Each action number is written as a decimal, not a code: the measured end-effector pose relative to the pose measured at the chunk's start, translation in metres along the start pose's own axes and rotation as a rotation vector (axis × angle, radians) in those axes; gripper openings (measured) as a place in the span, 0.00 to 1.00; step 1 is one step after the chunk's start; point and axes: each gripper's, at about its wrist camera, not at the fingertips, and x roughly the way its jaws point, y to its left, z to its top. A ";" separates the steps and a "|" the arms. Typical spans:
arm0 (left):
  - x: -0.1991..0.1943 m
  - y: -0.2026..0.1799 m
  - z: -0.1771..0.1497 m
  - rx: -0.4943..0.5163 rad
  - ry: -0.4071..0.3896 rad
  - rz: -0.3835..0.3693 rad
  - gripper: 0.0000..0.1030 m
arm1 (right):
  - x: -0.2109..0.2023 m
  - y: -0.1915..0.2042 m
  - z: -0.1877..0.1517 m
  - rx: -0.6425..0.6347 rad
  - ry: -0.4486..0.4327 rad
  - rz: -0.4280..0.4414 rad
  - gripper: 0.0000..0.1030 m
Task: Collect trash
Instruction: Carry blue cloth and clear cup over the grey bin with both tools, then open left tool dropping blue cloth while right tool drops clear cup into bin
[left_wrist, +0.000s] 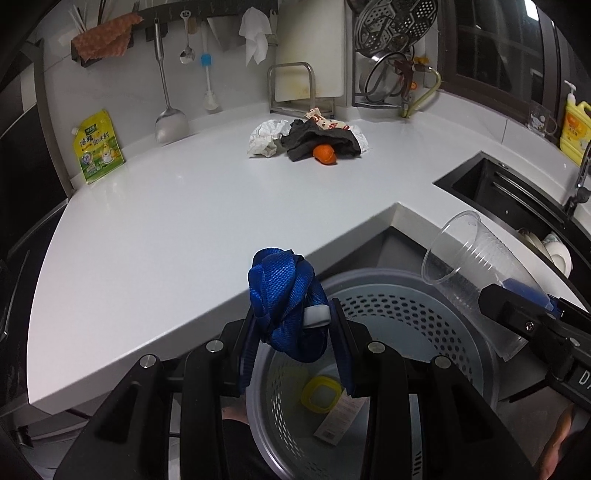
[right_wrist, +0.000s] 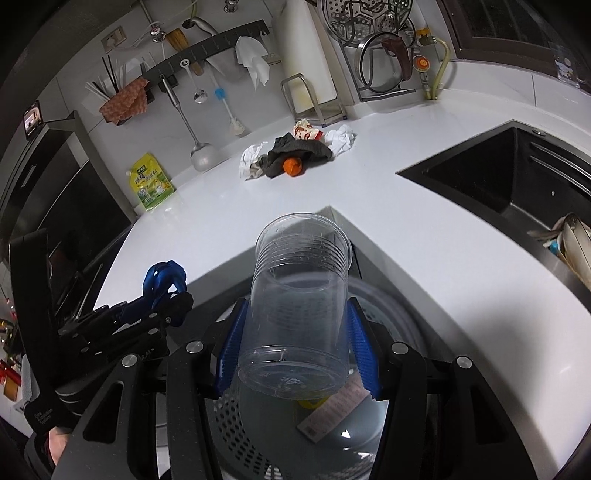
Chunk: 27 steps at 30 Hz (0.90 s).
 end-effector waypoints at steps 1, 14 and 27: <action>-0.002 -0.001 -0.003 0.000 0.001 -0.003 0.34 | -0.001 0.001 -0.004 -0.005 0.003 -0.002 0.50; 0.000 0.004 -0.031 -0.023 0.058 -0.038 0.35 | 0.008 0.006 -0.039 -0.041 0.071 -0.040 0.50; 0.007 0.006 -0.043 -0.017 0.096 -0.048 0.35 | 0.023 0.002 -0.049 -0.018 0.140 -0.038 0.50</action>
